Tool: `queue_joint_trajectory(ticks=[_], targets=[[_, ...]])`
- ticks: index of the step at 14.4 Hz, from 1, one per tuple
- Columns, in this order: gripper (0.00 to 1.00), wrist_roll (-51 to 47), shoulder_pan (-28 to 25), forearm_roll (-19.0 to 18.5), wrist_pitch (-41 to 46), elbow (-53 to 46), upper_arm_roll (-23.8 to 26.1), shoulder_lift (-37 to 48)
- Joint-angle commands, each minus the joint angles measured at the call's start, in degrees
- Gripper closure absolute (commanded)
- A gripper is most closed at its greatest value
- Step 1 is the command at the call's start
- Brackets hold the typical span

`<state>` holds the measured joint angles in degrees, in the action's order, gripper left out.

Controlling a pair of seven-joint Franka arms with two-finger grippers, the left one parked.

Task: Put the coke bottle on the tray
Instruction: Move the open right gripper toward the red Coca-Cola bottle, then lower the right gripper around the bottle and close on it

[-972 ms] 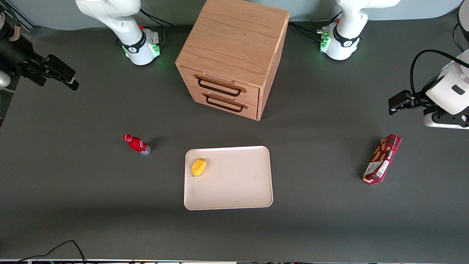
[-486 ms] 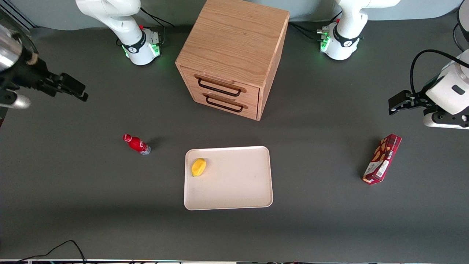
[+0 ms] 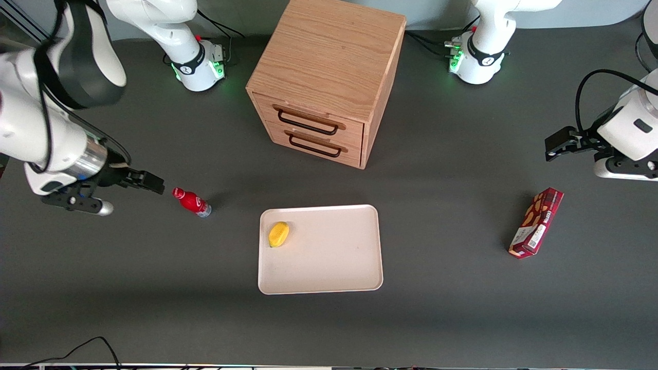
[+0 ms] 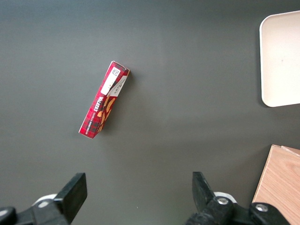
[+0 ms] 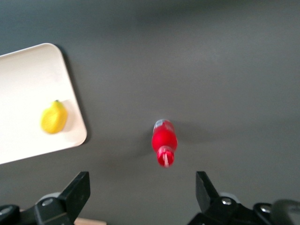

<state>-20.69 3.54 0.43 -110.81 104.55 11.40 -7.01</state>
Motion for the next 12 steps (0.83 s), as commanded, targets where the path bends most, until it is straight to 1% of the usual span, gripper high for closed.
queue_joint_trajectory(ticks=[1,5,8,10,11,12], targets=[[0.00,2.0,0.7,0.4,-8.6,9.6,0.2,1.3],[0.00,2.0,0.9,0.4,-18.1,17.5,0.1,-0.5],[0.00,1.9,1.0,0.4,-21.5,21.1,0.2,-0.9],[0.00,1.9,1.0,0.4,-22.3,21.7,0.2,-1.7],[0.03,1.9,1.1,0.4,-22.3,21.7,0.2,-1.9],[0.17,2.0,1.2,0.4,-22.3,21.7,0.2,-2.0]])
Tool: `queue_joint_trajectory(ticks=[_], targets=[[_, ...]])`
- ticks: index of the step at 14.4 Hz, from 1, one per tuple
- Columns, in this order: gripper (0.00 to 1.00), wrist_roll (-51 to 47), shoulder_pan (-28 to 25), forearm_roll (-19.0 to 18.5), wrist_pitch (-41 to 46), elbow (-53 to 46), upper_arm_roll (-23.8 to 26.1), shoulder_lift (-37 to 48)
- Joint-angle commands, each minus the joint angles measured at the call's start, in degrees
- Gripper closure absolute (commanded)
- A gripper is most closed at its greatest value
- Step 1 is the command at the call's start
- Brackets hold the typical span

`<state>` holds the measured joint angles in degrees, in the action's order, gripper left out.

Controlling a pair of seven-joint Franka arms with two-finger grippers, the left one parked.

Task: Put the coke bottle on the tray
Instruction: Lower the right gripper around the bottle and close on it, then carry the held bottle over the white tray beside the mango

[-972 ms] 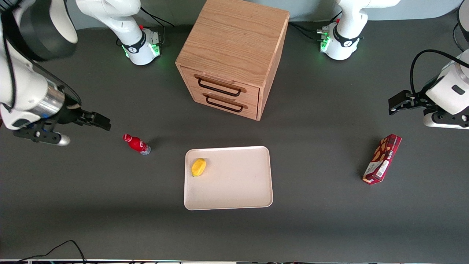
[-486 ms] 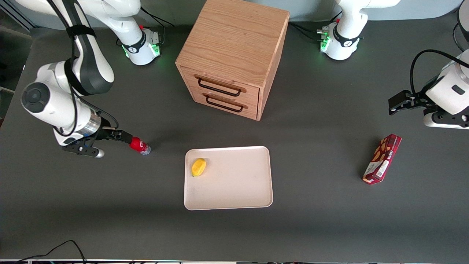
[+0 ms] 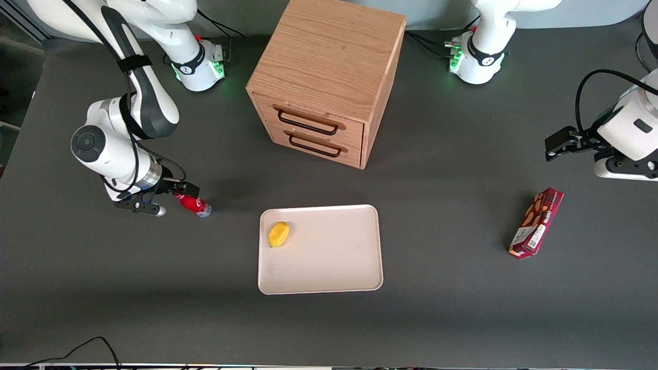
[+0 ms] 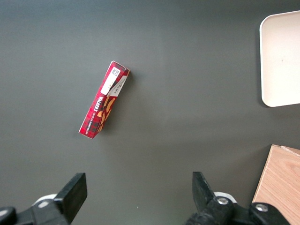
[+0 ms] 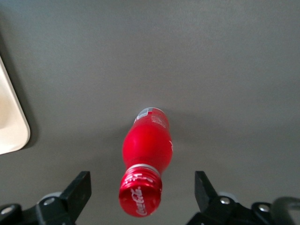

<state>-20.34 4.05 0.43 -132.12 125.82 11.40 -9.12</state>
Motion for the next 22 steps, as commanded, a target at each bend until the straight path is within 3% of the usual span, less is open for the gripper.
queue_joint_trajectory(ticks=[1,3,6,9,12,15,19,22], targets=[[0.33,1.6,0.7,0.4,-0.9,0.4,0.2,0.2],[0.56,1.6,0.6,0.4,-0.6,0.0,0.2,0.3],[0.73,1.6,0.6,0.4,-0.5,-0.2,0.2,0.4],[1.00,1.8,0.4,0.4,-0.3,-0.8,0.2,1.1],[1.00,1.4,0.0,0.4,7.5,-8.0,0.3,1.9],[1.00,1.0,-0.3,0.4,20.1,-24.0,2.4,1.1],[1.00,-0.7,-5.5,0.0,23.3,-38.6,3.5,-5.6],[1.00,-6.4,-11.3,-4.5,24.2,-49.4,3.3,-14.9]])
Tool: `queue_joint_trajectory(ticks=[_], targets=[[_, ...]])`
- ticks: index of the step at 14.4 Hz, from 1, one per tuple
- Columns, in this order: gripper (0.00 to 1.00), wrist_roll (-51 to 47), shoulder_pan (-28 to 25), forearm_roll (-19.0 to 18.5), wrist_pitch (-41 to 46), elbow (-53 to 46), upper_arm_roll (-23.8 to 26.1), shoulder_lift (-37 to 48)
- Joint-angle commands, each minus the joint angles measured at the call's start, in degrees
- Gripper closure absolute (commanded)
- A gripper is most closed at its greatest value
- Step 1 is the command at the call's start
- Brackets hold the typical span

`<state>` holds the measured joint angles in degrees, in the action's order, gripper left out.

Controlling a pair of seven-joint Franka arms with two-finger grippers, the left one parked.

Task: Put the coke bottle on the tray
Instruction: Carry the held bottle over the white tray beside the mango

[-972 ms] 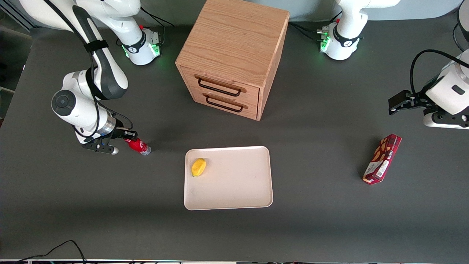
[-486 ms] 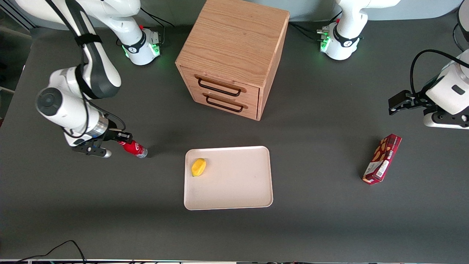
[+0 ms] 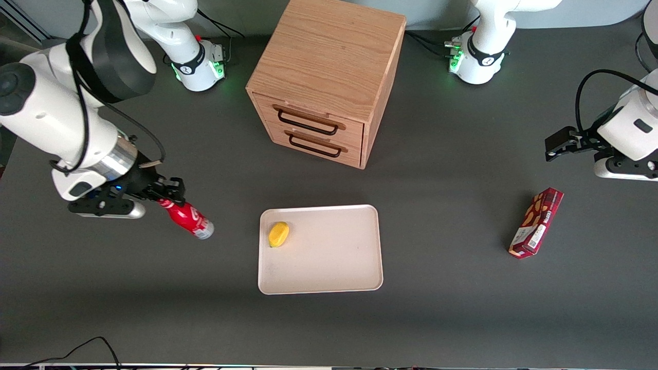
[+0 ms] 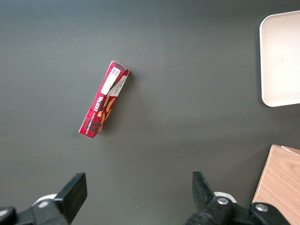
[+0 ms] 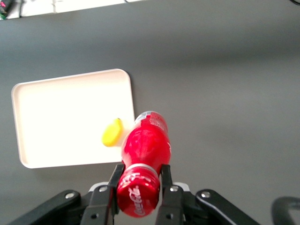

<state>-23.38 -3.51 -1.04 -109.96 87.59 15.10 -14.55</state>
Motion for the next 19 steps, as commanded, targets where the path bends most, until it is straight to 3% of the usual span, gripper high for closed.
queue_joint_trajectory(ticks=[1,5,9,19], targets=[[1.00,-3.4,-5.4,-3.4,2.0,-14.2,-0.8,-12.6],[1.00,-3.6,-8.3,-3.6,1.9,-23.0,-1.4,-23.2],[1.00,-3.6,-13.8,-3.4,0.8,-26.9,-7.2,-29.6],[1.00,-3.1,-13.6,-3.3,-7.9,-27.1,-7.3,-36.5]])
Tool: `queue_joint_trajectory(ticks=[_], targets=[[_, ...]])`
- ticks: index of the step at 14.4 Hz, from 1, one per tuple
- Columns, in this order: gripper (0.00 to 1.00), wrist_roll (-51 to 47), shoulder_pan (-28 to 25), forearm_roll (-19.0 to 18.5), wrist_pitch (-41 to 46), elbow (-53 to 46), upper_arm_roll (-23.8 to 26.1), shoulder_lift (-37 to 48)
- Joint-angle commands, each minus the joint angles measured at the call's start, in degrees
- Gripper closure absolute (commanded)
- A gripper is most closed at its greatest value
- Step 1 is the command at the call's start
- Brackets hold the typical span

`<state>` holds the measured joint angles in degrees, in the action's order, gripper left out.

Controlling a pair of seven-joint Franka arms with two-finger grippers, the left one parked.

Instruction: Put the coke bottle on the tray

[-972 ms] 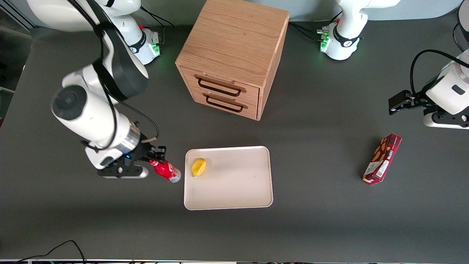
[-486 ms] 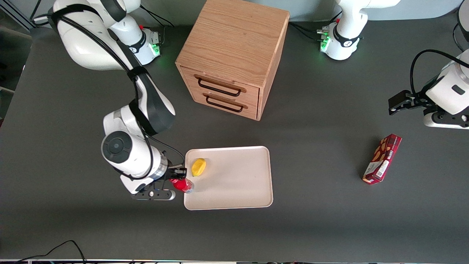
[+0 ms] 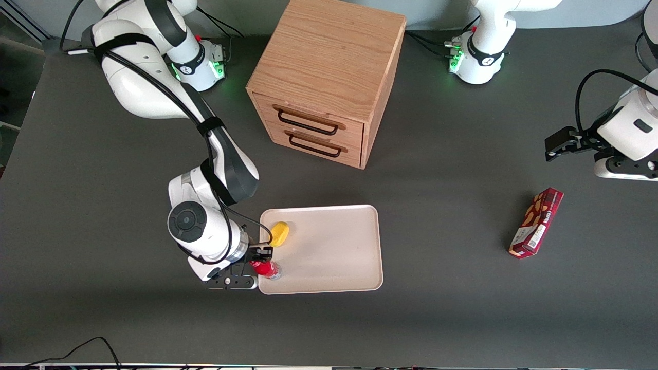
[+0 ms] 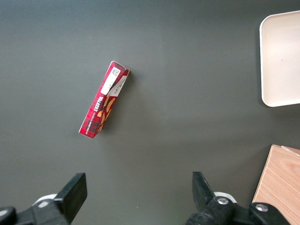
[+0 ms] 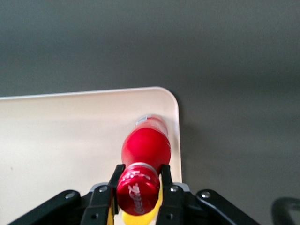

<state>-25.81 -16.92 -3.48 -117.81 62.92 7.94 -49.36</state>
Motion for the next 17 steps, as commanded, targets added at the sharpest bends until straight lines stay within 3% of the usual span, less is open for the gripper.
queue_joint_trajectory(ticks=[1,2,3,4,8,12,14,17], targets=[[1.00,-0.6,-0.1,-0.7,-0.1,-2.5,0.0,-1.7],[0.79,-0.6,0.0,-0.7,-0.1,-2.5,0.0,-1.7],[0.34,-0.6,0.0,-0.7,-0.1,-2.5,0.0,-1.4],[0.00,-0.9,0.0,-0.7,-0.1,-2.6,-0.1,-0.9],[0.00,-1.2,0.1,-0.4,1.1,-2.2,0.1,7.1],[0.00,-1.0,0.6,-0.9,18.4,-1.5,-0.1,21.9],[0.00,0.1,4.1,-0.8,26.0,3.6,0.6,30.7],[0.00,3.8,9.4,-0.3,27.0,18.6,0.7,46.2]])
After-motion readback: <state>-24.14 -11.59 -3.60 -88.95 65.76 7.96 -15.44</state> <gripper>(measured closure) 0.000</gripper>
